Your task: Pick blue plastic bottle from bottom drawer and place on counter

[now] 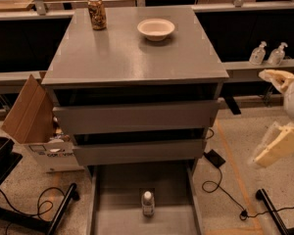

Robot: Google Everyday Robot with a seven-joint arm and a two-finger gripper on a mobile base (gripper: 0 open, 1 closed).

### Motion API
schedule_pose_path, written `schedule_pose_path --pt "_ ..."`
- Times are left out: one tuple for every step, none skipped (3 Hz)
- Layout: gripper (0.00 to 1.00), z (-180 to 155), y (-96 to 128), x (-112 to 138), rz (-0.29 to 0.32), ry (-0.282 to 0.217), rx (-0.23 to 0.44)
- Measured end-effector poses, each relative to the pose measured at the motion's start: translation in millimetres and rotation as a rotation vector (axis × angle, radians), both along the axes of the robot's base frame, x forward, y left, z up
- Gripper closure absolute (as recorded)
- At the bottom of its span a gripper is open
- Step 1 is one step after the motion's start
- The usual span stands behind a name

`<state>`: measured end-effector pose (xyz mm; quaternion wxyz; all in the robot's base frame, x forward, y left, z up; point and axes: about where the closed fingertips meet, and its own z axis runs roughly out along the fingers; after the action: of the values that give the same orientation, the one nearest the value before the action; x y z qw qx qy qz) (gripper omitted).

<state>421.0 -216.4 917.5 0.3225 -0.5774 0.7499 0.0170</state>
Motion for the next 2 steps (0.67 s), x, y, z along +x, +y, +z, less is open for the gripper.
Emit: schedule_pose_path --pt "0.00 -43.4 4.6 -10.4 0.015 -0.006 0.103" --pt "0.00 -107.7 8.9 -26.8 -0.006 0.017 0.237"
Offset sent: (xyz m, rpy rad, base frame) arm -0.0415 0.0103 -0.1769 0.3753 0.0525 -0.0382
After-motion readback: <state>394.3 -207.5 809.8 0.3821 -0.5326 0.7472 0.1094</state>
